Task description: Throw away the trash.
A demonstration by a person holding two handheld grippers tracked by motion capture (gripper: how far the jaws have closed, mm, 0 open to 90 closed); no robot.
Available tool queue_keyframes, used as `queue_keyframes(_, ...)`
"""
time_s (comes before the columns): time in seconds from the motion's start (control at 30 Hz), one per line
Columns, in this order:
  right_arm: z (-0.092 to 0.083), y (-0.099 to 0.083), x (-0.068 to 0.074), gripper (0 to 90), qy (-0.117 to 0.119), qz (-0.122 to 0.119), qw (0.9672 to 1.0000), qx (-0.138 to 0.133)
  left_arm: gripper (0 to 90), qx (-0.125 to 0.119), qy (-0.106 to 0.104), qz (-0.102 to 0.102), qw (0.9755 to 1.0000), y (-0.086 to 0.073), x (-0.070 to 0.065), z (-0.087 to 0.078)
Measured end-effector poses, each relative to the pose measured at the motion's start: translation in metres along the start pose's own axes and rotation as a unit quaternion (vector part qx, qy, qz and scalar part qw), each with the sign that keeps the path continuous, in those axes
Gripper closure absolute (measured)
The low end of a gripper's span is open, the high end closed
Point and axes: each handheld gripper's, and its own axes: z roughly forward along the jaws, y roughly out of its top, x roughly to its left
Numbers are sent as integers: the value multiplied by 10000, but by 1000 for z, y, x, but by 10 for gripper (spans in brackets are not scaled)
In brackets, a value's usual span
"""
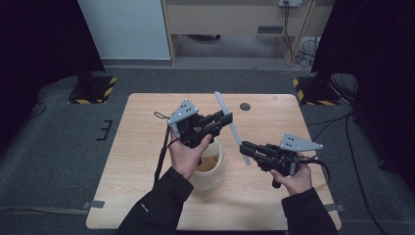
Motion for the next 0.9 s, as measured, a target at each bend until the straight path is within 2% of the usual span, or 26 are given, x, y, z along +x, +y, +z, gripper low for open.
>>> queue_keyframes(0.17, 0, 0, -1, 778, 5, 31, 10000, -18, 781, -55, -216, 4, 9998, 2, -7, 2)
queue_keyframes(0.23, -2, 0, -2, 765, -14, 91, 9999, -54, 804, -38, -207, 67, 9998, 3, -8, 2)
queue_keyframes(0.3, -5, 1, -5, 744, 3, 196, 9996, -220, 804, -6, -203, 136, 9997, 3, -9, 1)
queue_keyframes(0.47, -11, 1, -12, 671, -203, 289, 9986, -385, 803, -50, -304, 122, 9995, 4, -10, -2)
queue_keyframes(0.5, -13, -1, -17, 596, -420, 406, 9972, -460, 803, -69, -360, 117, 9993, 4, -12, -3)
queue_keyframes(0.57, -14, -4, -23, 497, -712, 384, 9956, -468, 803, -61, -383, 166, 9991, 5, -14, -5)
queue_keyframes(0.63, -14, -11, -30, 447, -1038, 405, 9932, -342, 803, -62, -415, 195, 9989, 5, -16, -8)
queue_keyframes(0.7, -13, -20, -38, 348, -1297, 355, 9907, -187, 802, -62, -435, 201, 9988, 5, -17, -9)
queue_keyframes(0.83, -11, -41, -55, 316, -1757, 247, 9835, 345, 802, -91, -485, 267, 9984, 5, -20, -19)
queue_keyframes(0.9, -11, -52, -62, 302, -1929, 316, 9791, 570, 802, -113, -501, 286, 9983, 5, -21, -23)
